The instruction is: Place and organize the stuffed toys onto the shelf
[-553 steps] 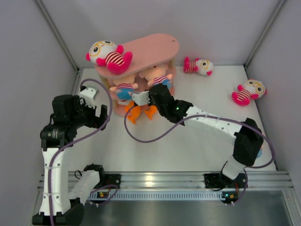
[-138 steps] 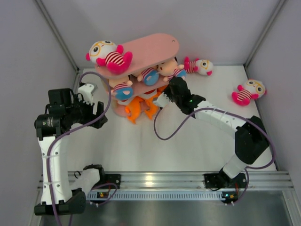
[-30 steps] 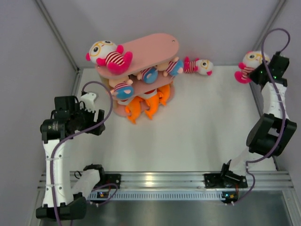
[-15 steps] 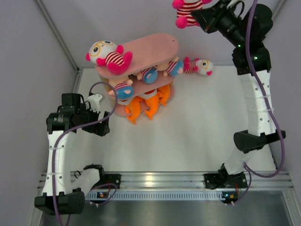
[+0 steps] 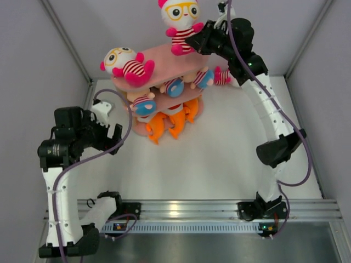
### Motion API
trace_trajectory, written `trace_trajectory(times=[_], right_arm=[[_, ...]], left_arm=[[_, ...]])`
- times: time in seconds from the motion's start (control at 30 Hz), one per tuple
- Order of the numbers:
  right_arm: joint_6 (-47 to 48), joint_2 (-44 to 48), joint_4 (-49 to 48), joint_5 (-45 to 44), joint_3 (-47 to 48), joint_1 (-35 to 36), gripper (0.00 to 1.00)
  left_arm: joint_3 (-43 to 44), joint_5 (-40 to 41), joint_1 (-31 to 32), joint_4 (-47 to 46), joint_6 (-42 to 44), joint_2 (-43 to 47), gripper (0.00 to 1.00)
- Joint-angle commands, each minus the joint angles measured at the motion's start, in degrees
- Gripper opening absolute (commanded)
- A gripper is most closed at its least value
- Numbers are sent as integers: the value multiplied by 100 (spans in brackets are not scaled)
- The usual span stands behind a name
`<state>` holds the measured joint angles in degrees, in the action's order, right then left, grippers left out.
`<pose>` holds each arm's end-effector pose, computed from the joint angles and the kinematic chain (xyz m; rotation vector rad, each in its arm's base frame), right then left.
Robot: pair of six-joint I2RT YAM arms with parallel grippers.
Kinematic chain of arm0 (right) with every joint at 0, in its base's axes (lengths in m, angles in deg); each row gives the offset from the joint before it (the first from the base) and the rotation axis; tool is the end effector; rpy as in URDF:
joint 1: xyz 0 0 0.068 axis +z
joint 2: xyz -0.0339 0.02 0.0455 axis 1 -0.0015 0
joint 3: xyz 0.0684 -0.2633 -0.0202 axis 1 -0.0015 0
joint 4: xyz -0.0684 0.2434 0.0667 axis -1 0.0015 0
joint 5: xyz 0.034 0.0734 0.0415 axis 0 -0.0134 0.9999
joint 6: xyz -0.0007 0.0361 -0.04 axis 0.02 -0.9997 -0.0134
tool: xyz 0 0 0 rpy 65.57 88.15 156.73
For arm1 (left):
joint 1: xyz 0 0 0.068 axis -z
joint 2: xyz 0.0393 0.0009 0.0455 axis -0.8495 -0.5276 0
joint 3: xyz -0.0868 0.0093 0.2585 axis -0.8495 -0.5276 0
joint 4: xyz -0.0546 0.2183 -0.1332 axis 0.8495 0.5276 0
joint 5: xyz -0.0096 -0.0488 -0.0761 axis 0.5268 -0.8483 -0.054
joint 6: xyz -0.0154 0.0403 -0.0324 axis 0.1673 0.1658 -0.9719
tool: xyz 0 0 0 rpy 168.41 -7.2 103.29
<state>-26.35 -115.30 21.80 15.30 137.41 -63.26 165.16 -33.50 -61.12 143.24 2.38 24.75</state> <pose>0.3731 0.1986 0.5155 -0.2200 1.6223 0.9672 0.1256 -0.0059 0.4160 0.5334 2.2656 -0.2099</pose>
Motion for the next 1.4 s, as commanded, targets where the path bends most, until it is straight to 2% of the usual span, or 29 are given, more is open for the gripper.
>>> trace_trajectory(times=[0.0,0.1,0.13,0.27,0.3,0.37,0.43,0.47,0.5,0.53,0.6,0.63,0.67,0.73,0.77,0.8,0.83,0.87,1.1,1.37], right_arm=[[212,1043,-135,-457,75,164,0],[519,1563,-2,-704,-443,401,0],[564,1668,41,-791,-635,454,0],[793,2003,944,-1213,-576,744,0],[653,2186,1043,-1284,-628,762,0],[407,2433,1140,-1450,-1022,832,0],[29,2837,939,-1556,-1687,902,0],[-59,2969,825,-1557,-1910,938,0],[-225,3188,693,-1600,-2086,982,0],[-305,3268,657,-1618,-2366,1069,0],[-472,3497,465,-1908,-2631,1184,0],[-534,3567,359,-1987,-2911,1289,0],[-639,3698,254,-2170,-3036,1342,0],[-684,3779,34,-2408,-3255,1482,0],[-693,3796,33,-2636,-3265,1526,0],[-701,3796,50,-2734,-3265,1562,0],[-701,3805,42,-2787,-3265,1623,0],[-701,3814,59,-2909,-3274,1650,0],[-702,3744,51,-3148,-3283,1869,0],[-657,3664,42,-3113,-3265,2037,0]], left_arm=[[1125,-882,15,-133,331,412,95],[2092,-1595,24,-142,200,290,97],[2547,-1668,24,-151,156,193,98],[3183,-1747,6,-492,94,-378,98],[3323,-1948,6,-546,33,-753,98],[3947,-2948,6,-529,-38,-1159,98],[4264,-3869,15,-598,425,-1573,98],[4239,-3901,6,-808,584,-1652,98],[4152,-3840,15,-1210,360,-1740,98],[4020,-3648,15,-1849,227,-1785,98],[4063,-3419,163,-2232,278,-1986,98],[4115,-3244,617,-2408,348,-2083,99],[4203,-2711,935,-2401,636,-2188,99],[4309,-1779,1830,-2409,1023,-2470,99],[4292,-608,2922,-2392,1513,-2584,99],[4144,-127,3429,-2383,1752,-2733,99],[4073,287,4226,-2374,1972,-2760,99],[4037,500,4486,-2366,2209,-2769,99],[4116,1344,5595,-2137,2844,-2936,97],[4239,2222,5666,-2181,3520,-2989,90]])
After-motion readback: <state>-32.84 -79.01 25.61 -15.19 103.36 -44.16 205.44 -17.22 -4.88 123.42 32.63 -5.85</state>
